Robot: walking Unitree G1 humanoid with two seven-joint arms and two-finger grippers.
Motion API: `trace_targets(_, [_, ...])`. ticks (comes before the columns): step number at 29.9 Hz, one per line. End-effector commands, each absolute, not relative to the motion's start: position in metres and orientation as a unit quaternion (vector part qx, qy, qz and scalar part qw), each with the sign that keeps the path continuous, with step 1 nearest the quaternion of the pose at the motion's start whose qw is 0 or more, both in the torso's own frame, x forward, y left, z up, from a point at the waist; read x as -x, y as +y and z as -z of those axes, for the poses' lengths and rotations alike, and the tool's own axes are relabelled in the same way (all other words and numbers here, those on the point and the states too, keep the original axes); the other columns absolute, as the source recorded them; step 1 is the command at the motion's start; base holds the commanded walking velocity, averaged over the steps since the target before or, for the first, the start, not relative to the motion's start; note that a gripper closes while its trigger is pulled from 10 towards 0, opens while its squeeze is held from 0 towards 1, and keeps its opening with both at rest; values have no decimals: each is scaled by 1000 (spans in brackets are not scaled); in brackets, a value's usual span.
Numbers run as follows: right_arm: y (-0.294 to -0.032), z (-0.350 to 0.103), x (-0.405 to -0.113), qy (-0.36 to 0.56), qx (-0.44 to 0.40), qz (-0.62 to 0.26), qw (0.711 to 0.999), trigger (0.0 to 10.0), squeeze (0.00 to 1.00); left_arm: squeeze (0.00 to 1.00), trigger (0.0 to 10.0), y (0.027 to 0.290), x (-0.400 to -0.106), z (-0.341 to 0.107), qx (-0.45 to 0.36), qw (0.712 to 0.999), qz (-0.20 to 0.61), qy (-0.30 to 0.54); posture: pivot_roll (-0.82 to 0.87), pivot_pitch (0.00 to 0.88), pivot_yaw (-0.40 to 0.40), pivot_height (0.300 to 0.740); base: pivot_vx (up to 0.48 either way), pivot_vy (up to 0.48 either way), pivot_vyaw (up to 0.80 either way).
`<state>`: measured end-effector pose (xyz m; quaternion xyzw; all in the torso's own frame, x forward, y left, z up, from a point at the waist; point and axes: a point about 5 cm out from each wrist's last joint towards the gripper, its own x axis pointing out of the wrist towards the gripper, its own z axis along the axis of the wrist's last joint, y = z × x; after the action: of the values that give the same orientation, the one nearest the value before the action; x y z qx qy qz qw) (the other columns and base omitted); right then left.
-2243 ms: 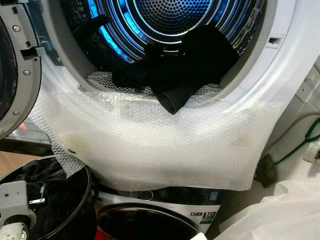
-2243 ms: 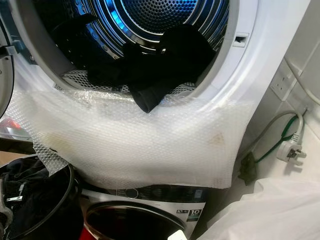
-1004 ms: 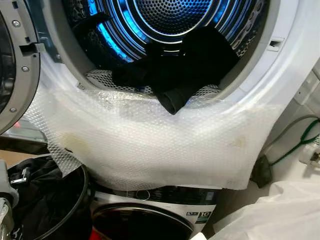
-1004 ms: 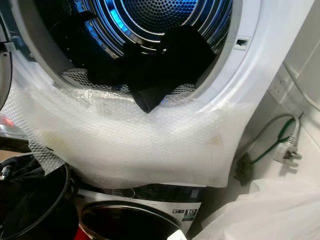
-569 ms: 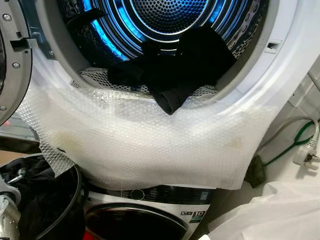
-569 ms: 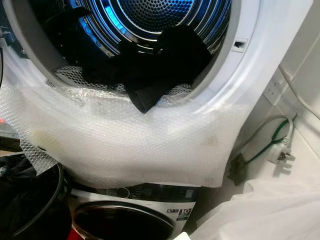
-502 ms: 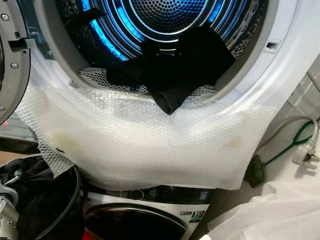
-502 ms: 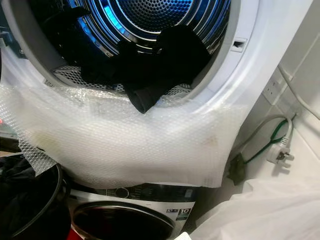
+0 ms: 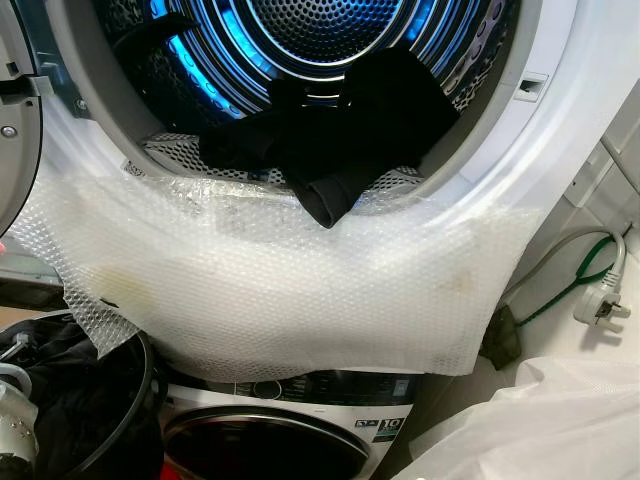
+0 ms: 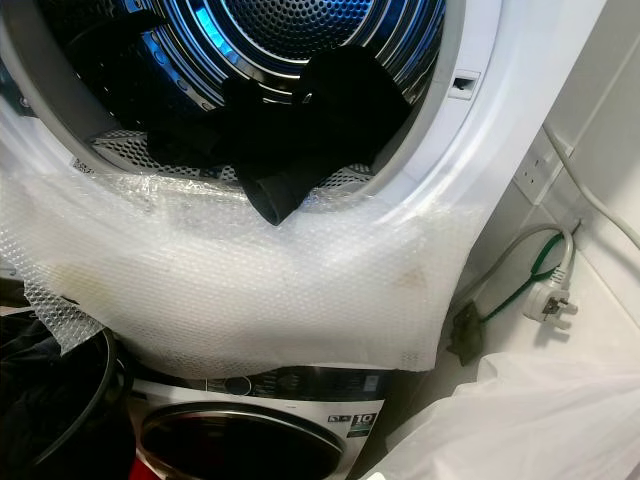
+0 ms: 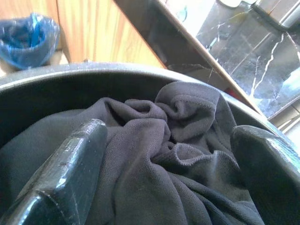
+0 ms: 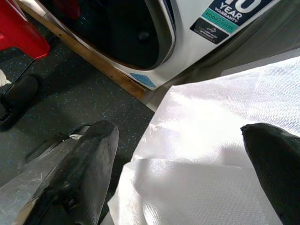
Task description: Clothes washing
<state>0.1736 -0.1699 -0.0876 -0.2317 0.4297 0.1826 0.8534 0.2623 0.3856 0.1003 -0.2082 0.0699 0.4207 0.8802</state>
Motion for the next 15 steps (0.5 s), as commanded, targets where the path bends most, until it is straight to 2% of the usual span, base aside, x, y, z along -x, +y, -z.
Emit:
trace_targets(1, [-171, 87, -174, 427, 234, -185, 854, 10000, 0, 1000, 10000, 388, -263, -99, 223, 870, -430, 86, 121, 0, -117, 740, 0, 0, 0])
trace_targets(6, [-169, 86, -177, 424, 233, -186, 855, 10000, 0, 1000, 10000, 389, -263, -96, 220, 861, -444, 111, 119, 0, -108, 740, 0, 0, 0])
trace_targets(7, [-168, 86, -177, 424, 232, -186, 855, 10000, 0, 851, 10000, 389, -262, -95, 210, 860, -450, 120, 118, 0, -103, 740, 0, 0, 0])
trace_targets(8, [-168, 86, -176, 425, 232, -186, 855, 10000, 0, 0, 10000, 390, -260, -94, 190, 859, -457, 130, 118, 0, -103, 740, 0, 0, 0])
trace_targets(12, [-165, 87, -174, 426, 227, -186, 856, 10000, 0, 0, 10000, 397, -253, -96, 80, 868, -466, 154, 112, 0, -91, 740, 0, 0, 0])
trace_targets(15, [-165, 88, -173, 427, 224, -183, 856, 10000, 0, 0, 10000, 401, -249, -91, 75, 864, -469, 166, 89, 0, -96, 740, 0, 0, 0])
